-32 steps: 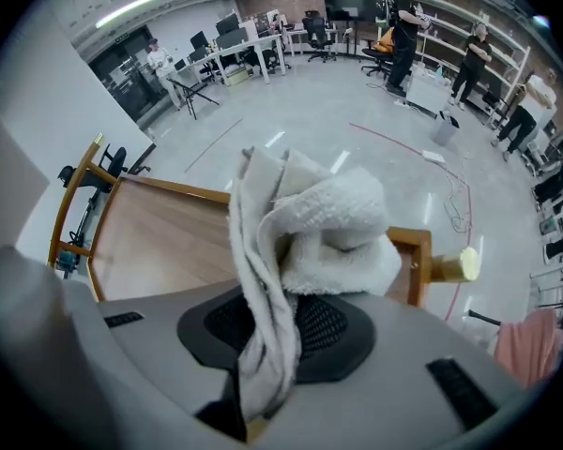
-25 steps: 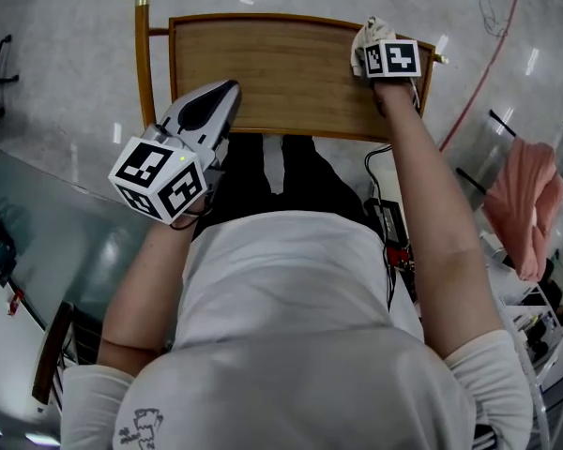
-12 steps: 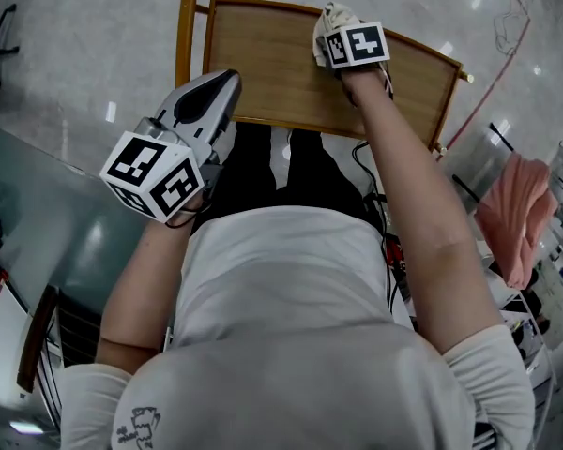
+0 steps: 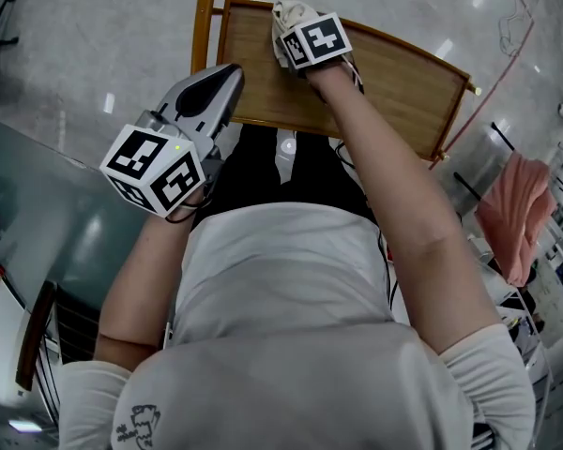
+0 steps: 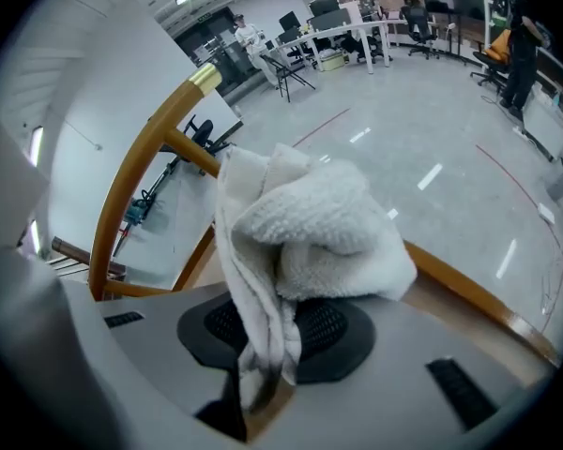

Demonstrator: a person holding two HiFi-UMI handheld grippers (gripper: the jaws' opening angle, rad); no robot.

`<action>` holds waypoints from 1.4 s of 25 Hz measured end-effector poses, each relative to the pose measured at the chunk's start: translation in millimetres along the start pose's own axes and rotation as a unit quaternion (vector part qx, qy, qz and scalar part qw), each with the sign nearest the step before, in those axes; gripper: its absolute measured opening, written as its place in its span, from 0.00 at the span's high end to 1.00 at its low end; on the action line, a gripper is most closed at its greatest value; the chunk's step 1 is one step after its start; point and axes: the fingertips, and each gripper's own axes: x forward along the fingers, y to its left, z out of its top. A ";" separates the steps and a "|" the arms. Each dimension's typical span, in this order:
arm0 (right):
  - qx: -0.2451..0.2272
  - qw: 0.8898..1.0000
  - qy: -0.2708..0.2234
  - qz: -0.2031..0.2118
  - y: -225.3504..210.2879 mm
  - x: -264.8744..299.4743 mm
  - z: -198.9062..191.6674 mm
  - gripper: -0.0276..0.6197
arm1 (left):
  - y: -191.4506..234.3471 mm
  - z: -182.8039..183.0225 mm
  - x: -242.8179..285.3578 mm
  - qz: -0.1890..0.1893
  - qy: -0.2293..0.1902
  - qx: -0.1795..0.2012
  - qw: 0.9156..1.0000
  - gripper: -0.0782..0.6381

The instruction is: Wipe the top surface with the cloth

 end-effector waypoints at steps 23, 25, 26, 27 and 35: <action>0.068 0.998 -0.009 -0.002 -44.5 -40.8 -108.7 0.80 | -56.5 -22.8 40.6 -0.044 0.045 0.051 0.997 0.88; 0.086 0.996 -0.017 -0.010 -65.0 -55.3 -125.6 0.80 | -71.5 -24.8 52.7 -0.052 0.053 0.060 0.995 0.88; 0.093 0.995 -0.020 -0.014 -76.0 -62.6 -134.1 0.80 | -78.8 -26.8 59.1 -0.054 0.056 0.063 0.995 0.88; 0.099 0.995 -0.022 -0.017 -87.0 -69.6 -142.3 0.80 | -85.7 -29.1 65.5 -0.056 0.060 0.064 0.995 0.88; 0.162 0.984 -0.050 -0.046 -173.3 -134.1 -210.6 0.80 | -157.1 -48.9 118.7 -0.091 0.092 0.085 0.988 0.88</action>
